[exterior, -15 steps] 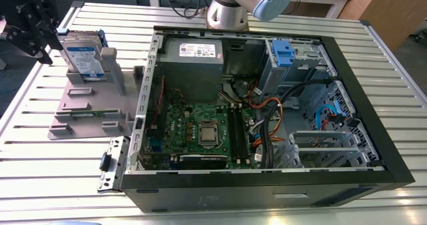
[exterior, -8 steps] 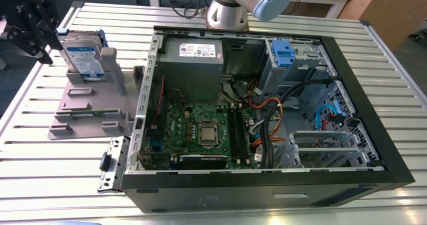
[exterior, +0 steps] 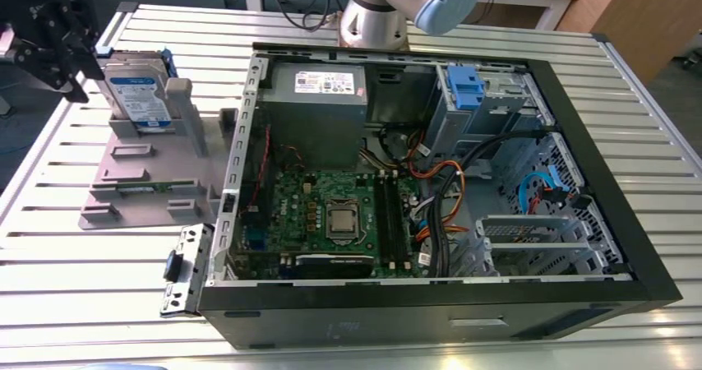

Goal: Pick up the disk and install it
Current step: 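Pick up the disk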

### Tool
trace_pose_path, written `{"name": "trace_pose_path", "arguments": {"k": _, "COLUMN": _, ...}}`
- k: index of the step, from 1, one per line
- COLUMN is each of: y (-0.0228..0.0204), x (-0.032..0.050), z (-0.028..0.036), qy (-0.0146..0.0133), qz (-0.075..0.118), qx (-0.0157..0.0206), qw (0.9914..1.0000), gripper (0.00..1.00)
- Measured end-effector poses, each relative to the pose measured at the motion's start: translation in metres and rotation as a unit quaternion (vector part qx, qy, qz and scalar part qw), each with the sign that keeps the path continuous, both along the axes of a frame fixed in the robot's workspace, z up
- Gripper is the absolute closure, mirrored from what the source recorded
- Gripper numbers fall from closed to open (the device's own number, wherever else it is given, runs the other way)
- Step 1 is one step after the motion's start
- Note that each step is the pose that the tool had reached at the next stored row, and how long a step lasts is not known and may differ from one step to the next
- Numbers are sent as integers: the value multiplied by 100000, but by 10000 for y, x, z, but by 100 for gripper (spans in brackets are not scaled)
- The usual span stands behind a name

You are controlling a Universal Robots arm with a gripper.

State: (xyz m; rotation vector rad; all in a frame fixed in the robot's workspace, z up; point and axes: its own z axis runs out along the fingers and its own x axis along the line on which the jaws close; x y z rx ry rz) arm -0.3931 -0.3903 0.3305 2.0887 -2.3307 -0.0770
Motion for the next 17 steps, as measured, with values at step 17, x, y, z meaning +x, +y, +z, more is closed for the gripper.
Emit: {"name": "trace_pose_path", "arguments": {"k": 17, "y": 138, "x": 2, "z": 0, "qy": 0, "qz": 171, "qx": 1, "qw": 100000, "gripper": 53}}
